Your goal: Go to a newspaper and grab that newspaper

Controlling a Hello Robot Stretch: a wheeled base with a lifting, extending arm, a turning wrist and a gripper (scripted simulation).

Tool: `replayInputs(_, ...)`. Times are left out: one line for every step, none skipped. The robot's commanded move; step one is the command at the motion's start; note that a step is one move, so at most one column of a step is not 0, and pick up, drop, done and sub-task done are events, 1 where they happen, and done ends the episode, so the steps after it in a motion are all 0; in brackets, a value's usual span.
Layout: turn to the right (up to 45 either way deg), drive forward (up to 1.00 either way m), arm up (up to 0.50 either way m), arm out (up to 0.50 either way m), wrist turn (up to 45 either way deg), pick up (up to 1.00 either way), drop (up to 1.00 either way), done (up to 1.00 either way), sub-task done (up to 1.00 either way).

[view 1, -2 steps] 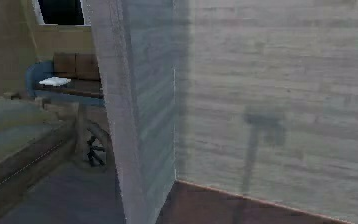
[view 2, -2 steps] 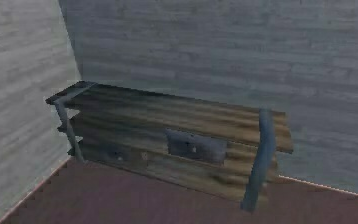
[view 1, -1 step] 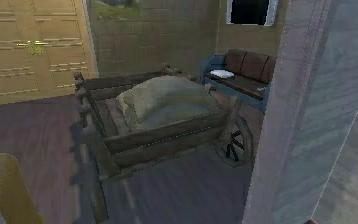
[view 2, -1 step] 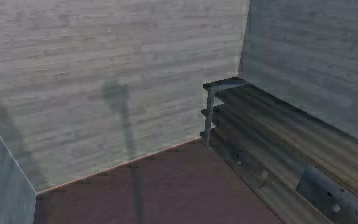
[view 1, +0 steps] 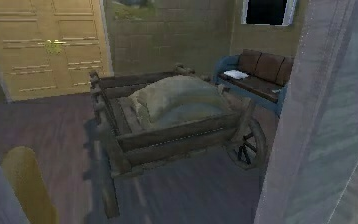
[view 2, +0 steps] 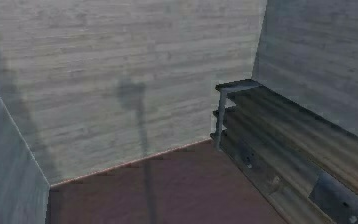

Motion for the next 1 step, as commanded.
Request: replayInputs(0.0, 0.80, 0.00, 0.00, 0.0, 0.00, 0.00, 0.00, 0.00)
